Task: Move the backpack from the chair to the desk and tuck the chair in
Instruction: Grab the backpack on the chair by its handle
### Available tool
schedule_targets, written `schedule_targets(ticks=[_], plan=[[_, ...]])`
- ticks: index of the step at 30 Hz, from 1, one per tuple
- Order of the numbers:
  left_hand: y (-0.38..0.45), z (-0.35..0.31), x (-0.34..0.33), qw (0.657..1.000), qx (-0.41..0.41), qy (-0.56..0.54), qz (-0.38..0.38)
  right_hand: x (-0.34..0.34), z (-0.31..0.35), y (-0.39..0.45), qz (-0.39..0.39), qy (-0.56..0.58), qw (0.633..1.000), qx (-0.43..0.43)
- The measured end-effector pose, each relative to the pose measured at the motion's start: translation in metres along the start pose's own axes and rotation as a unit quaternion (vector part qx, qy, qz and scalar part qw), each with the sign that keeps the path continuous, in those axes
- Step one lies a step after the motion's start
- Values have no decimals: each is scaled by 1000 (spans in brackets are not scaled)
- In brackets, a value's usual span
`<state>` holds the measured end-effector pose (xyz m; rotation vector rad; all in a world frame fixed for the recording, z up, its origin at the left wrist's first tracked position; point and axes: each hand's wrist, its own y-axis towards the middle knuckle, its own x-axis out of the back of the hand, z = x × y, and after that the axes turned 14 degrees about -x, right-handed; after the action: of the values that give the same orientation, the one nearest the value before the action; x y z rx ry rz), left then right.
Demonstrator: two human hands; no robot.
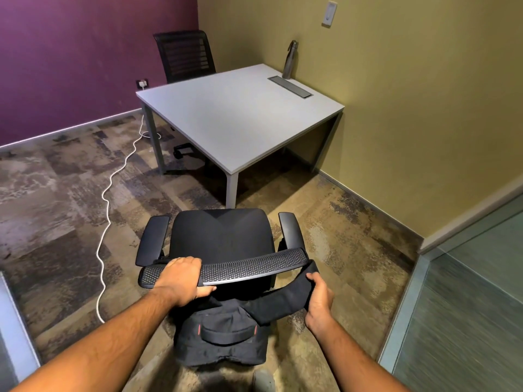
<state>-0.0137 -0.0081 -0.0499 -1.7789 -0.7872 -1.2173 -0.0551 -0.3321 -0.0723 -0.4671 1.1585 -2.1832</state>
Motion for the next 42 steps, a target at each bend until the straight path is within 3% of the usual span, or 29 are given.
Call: schedule_targets(ticks=[5, 10, 12, 14, 17, 21, 25, 28, 36, 42], plan=[[0, 0, -1, 1000, -3, 4, -2, 1, -7, 7, -4, 24, 999, -35], [0, 1, -2, 1000, -5, 10, -2, -6, -7, 10, 47, -54, 996, -46], [-1, 1, -3, 1000, -7, 12, -5, -10, -11, 13, 32, -134, 990, -20], [-1, 0, -3, 1000, -7, 15, -6, -14, -18, 16, -33, -295, 954, 38], [-1, 0, -2, 1000, -7, 13, -5, -22, -36, 8, -96, -514, 843, 122], [-1, 1, -2, 1000, -8, 8, -3, -44, -63, -8, 24, -621, 741, 256], [0, 0, 0, 1000, -5, 4, -2, -69, -88, -17, 144, -695, 663, 238], [0, 0, -2, 1000, -4, -1, -8, -79, -100, -16, 176, -748, 597, 231], [1, 1, -5, 1000, 0, -11, -20, -80, -114, -17, 195, -766, 520, 325], [0, 1, -8, 1000, 1, -9, -25, -70, -133, -18, 213, -804, 501, 241]])
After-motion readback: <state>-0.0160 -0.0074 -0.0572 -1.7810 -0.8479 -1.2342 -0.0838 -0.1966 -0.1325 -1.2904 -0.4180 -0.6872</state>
